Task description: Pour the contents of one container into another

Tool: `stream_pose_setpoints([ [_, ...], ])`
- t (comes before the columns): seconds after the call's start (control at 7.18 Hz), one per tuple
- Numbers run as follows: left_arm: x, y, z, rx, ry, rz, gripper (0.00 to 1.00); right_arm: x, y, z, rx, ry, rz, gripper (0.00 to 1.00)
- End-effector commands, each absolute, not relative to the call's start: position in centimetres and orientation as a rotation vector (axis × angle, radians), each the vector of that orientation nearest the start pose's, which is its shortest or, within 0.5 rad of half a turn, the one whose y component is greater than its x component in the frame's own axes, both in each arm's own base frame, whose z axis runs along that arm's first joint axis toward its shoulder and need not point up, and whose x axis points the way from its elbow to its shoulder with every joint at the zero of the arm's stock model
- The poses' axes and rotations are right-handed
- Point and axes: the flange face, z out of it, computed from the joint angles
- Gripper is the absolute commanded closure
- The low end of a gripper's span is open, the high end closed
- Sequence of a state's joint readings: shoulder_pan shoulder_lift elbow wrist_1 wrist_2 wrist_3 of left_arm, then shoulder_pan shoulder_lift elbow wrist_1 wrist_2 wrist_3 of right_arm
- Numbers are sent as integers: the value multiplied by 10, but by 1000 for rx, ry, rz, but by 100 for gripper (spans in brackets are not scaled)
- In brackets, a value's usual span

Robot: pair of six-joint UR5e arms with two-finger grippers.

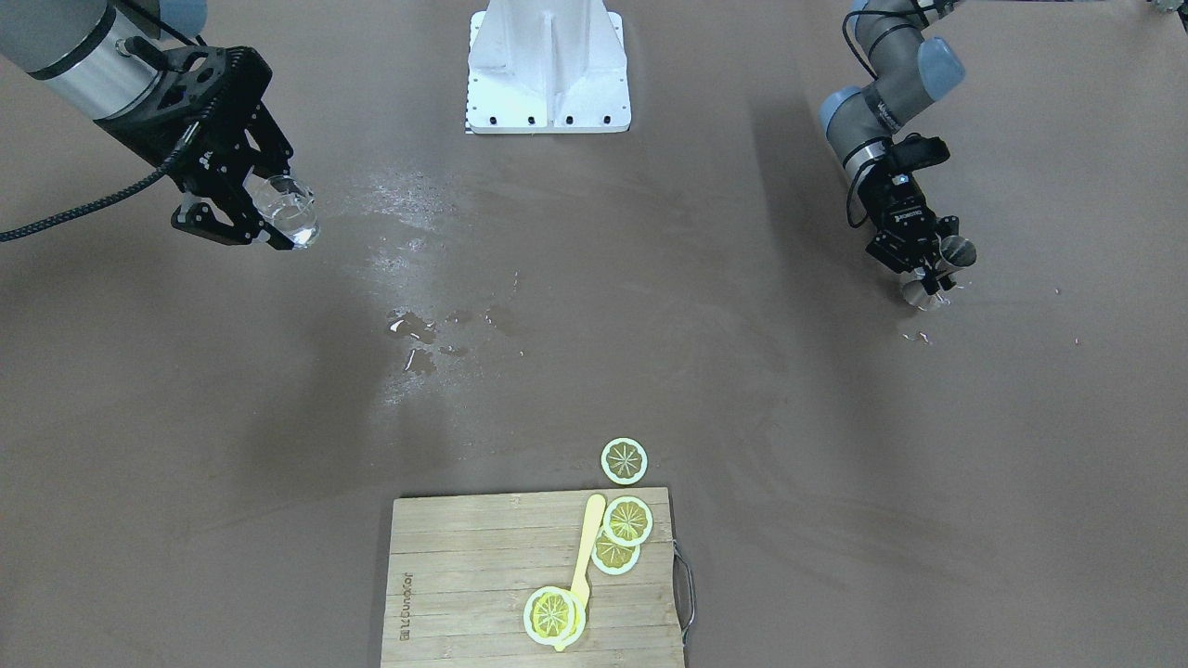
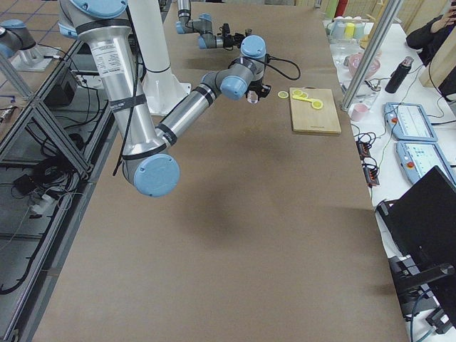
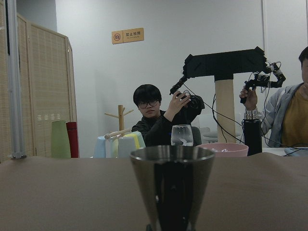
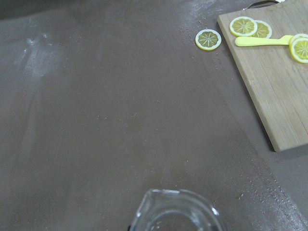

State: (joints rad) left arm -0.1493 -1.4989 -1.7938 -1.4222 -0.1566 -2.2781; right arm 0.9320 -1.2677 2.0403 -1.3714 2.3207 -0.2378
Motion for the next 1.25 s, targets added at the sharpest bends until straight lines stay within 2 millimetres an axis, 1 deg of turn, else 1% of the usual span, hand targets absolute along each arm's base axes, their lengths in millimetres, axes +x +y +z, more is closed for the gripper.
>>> stream_pose_setpoints([
  [0.0, 466, -305, 442, 1407, 389, -639, 100, -258, -460, 250, 820, -911, -1131, 100],
  [0.14, 480, -306, 414, 1408, 384, -617, 100, -262, -459, 247, 797, -912, -1130, 100],
  [0.28, 495, -310, 374, 1415, 355, -565, 100, -266, -459, 233, 785, -912, -1134, 100],
  [0.42, 502, -311, 351, 1415, 376, -561, 100, -269, -458, 228, 789, -915, -1140, 100],
  [0.7, 505, -312, 318, 1418, 381, -521, 100, -272, -461, 214, 776, -914, -1138, 100],
  [0.84, 505, -312, 306, 1423, 419, -532, 100, -272, -462, 212, 778, -910, -1140, 100],
  [0.98, 503, -312, 292, 1431, 420, -513, 100, -270, -463, 211, 778, -908, -1139, 100],
  [1.11, 524, -319, 284, 1435, 407, -505, 100, -270, -462, 212, 777, -910, -1141, 100],
])
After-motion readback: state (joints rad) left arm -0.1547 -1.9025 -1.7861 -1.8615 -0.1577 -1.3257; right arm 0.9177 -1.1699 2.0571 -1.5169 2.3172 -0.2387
